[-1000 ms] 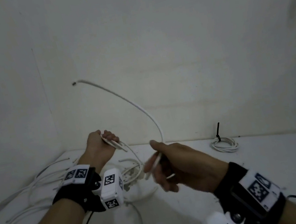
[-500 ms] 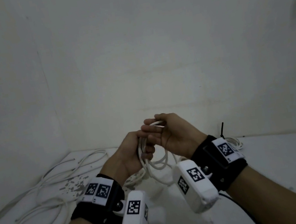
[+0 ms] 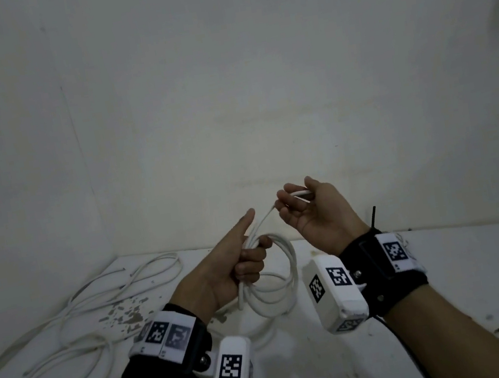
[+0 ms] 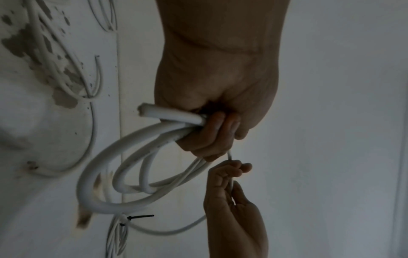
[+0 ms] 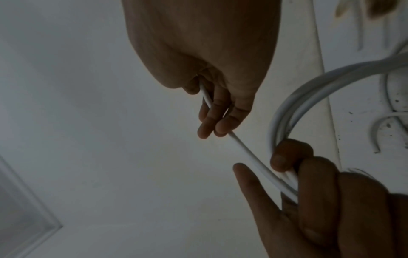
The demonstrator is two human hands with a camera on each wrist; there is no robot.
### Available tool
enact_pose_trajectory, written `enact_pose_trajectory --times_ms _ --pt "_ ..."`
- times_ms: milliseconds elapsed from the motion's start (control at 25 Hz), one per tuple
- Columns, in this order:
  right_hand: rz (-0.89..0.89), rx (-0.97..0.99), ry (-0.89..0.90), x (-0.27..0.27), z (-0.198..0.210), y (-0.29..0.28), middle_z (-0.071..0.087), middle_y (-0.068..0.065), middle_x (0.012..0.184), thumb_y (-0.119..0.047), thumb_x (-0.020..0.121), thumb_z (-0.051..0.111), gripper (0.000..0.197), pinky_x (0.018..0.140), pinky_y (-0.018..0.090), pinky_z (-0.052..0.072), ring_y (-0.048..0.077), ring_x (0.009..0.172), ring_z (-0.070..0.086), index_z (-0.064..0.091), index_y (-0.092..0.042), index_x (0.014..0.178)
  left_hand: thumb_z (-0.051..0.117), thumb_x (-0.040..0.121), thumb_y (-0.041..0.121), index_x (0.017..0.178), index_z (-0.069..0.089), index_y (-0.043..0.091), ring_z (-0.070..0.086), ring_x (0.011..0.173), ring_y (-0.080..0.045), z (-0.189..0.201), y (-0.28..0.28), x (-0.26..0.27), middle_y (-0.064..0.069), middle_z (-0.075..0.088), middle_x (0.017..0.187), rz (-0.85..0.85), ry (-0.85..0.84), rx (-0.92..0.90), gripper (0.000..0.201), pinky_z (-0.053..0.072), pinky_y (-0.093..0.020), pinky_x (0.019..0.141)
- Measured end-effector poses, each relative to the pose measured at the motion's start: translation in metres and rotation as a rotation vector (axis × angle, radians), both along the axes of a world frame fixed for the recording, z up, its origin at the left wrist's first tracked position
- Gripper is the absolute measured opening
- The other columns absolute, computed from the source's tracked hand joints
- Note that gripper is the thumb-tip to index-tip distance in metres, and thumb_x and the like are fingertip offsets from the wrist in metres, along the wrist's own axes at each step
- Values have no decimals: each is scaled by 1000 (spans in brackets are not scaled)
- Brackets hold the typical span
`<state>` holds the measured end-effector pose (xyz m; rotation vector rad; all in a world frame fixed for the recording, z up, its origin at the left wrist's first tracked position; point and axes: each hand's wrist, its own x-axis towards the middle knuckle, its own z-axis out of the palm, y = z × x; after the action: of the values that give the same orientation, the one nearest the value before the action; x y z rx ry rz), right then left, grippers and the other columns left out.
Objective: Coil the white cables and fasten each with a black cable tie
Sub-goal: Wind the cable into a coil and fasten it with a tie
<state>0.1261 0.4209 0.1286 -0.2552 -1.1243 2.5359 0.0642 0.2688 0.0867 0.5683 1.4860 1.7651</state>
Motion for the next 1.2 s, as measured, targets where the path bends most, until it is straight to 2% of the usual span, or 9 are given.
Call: enact_pose_trajectory --times_ms 80,400,520,640,720,880,960,1080,1200 --pt "-10 1 -2 0 -7 3 70 12 63 -32 107 36 43 59 29 52 26 68 62 59 -2 87 44 91 66 67 46 18 15 32 -4 -1 3 4 10 20 45 -14 9 -32 53 13 -17 32" --pt "-80 29 -17 -5 -2 31 68 7 61 -37 107 36 42 55 29 47 22 62 56 59 -6 90 48 89 63 66 47 18 14 30 -4 -11 -1 5 9 21 44 -14 29 -73 51 12 -18 31" --pt "58 449 -171 6 -28 23 71 8 81 -45 95 58 30 67 35 50 23 69 62 63 -15 102 41 94 59 63 45 18 16 25 -4 -5 -2 0 9 21 39 15 -58 58 52 12 -17 29" --pt "241 792 -167 20 -61 6 71 11 87 -26 92 69 21 71 40 56 26 77 68 65 -12 107 37 94 61 63 44 18 17 23 -4 0 0 -5 8 21 37 18 -114 134 54 11 -17 29" --pt "278 640 -75 27 -74 -3 68 11 77 -17 95 64 10 78 45 56 27 73 67 64 -7 97 37 94 63 61 45 17 18 23 -3 0 -1 -7 8 22 37 31 -150 150 57 12 -16 27" --pt "252 23 96 30 -80 -21 55 6 56 -27 98 55 30 81 43 52 25 68 63 63 -7 77 47 93 60 59 47 16 19 24 -4 -2 2 -5 8 24 38 142 -182 212 55 13 -16 27" --pt "209 -147 146 28 -82 -35 39 3 47 -32 99 51 38 78 42 51 22 54 51 60 -7 71 50 92 59 61 46 16 19 25 -4 -2 6 -3 9 24 38 210 -168 232 54 13 -16 27" --pt "77 -107 53 25 -86 -47 18 -3 45 -41 97 53 42 57 30 45 13 40 22 51 -13 66 52 91 60 61 46 15 18 25 -4 -6 12 -2 9 22 37 271 -183 204 54 14 -15 27" --pt "49 -32 7 27 -83 -48 14 -4 44 -46 95 53 46 48 28 34 13 39 14 48 -15 63 52 91 60 63 44 16 16 25 -5 -9 12 -3 9 20 37 281 -180 179 53 14 -15 27"
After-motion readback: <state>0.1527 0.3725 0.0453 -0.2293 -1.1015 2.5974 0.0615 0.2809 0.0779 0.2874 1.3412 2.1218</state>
